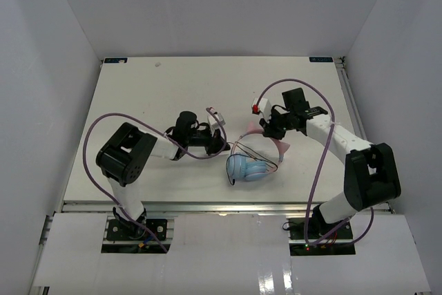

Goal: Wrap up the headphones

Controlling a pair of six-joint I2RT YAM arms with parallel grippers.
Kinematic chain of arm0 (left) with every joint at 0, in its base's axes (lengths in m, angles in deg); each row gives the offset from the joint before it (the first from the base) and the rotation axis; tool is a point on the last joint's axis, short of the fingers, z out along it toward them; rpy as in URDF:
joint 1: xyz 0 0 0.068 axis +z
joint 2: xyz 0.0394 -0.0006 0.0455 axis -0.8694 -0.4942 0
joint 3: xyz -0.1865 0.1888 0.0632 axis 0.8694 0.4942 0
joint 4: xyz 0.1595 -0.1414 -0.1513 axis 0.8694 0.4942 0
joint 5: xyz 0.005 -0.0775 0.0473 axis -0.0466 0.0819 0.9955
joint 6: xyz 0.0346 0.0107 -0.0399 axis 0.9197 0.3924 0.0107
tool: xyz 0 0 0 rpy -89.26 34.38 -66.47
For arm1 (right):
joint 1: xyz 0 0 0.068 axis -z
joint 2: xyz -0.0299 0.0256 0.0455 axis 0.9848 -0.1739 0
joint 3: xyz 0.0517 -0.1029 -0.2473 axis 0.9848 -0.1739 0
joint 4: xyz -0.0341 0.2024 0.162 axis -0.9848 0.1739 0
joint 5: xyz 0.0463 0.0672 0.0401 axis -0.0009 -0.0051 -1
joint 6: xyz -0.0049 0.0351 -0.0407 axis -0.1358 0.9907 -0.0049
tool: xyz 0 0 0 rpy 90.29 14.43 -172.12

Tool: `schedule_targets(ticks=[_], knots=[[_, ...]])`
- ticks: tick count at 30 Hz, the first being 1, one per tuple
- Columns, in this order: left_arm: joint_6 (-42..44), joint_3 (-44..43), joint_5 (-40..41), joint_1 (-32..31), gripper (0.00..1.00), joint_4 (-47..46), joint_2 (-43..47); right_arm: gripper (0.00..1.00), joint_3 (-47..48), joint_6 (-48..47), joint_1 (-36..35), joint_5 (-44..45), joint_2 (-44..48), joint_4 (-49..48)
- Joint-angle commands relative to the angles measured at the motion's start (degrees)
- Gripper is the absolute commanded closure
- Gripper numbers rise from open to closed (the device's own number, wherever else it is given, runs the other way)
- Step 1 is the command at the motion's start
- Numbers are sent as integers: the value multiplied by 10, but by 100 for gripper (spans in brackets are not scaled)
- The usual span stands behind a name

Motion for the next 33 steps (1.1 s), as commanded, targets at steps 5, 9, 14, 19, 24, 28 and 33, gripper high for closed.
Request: schedule_targets(ticks=[5,9,14,19,24,28,33], knots=[[-18,-38,92,54,100,73,1,92,87,11,-35,97,-121,-106],[-49,-73,134,60,100,127,3,92,139,20,-68,107,-170,-111],[-101,-100,178,60,72,160,20,68,170,44,-87,98,-195,-91],[-132,-117,288,67,40,247,62,18,165,81,-70,125,-161,-73],[-156,-102,363,79,16,287,133,7,119,136,7,117,-64,-70],[-148,-74,375,80,13,295,211,10,73,223,48,155,43,-78],[-144,-9,262,81,8,276,369,10,-16,348,59,211,204,-112]])
